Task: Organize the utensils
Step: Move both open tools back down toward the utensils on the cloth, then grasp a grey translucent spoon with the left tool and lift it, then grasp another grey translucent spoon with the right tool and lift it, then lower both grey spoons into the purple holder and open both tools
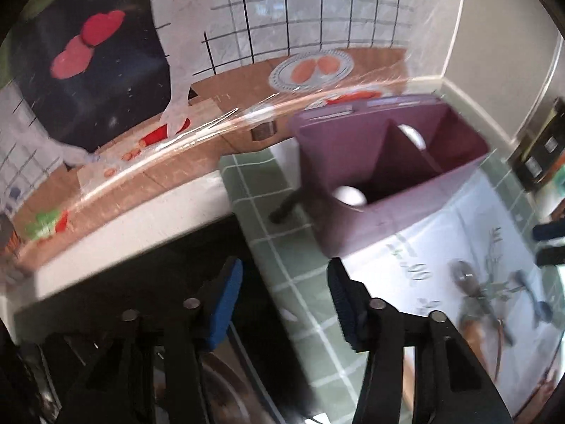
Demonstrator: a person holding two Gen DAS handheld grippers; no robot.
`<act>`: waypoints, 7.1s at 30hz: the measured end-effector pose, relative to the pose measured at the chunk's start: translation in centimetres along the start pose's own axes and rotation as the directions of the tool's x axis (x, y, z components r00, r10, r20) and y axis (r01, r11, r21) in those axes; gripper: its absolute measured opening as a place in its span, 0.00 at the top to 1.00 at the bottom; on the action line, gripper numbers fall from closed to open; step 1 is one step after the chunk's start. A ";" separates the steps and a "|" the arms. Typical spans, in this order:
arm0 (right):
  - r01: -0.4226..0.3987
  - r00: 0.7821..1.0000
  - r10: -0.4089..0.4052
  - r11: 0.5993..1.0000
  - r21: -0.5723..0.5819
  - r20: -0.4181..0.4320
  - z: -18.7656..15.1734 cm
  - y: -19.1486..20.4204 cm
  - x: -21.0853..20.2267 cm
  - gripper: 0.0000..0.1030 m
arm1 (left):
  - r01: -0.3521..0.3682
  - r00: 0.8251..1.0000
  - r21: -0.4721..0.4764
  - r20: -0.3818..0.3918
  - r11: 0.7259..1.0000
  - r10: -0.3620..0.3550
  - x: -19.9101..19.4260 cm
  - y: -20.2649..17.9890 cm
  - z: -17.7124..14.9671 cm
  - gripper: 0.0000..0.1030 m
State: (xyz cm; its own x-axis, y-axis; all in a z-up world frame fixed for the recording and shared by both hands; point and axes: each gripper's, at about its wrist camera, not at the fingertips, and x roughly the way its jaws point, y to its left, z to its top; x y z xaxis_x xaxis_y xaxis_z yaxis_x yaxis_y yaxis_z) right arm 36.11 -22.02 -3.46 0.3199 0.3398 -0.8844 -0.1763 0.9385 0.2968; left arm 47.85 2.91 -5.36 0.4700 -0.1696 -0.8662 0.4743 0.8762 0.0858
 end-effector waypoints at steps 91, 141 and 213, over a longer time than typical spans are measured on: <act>-0.101 0.995 0.100 0.993 0.060 0.020 -8.4 -1.2 3.1 0.37 | 0.127 0.961 -0.052 -0.242 0.991 -0.136 0.6 -3.3 -2.6 0.88; 0.233 0.951 -0.180 0.951 -0.203 0.250 -5.9 -0.8 0.0 0.01 | 0.087 0.973 -0.146 -0.199 0.986 -0.115 4.7 -12.9 -5.2 0.62; 0.193 0.787 -0.062 0.970 -0.149 0.614 13.6 -0.1 -6.1 0.71 | 0.180 0.915 -0.351 0.403 0.919 -0.025 -8.3 -6.6 8.9 0.68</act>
State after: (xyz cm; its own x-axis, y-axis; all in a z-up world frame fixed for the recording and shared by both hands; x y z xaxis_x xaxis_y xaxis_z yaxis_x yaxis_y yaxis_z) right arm 46.83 -23.41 6.82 0.8344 0.2465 -0.4929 -0.2481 0.9667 0.0635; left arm 47.41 -5.50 5.66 0.7181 -0.3593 -0.5960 0.2590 0.9329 -0.2503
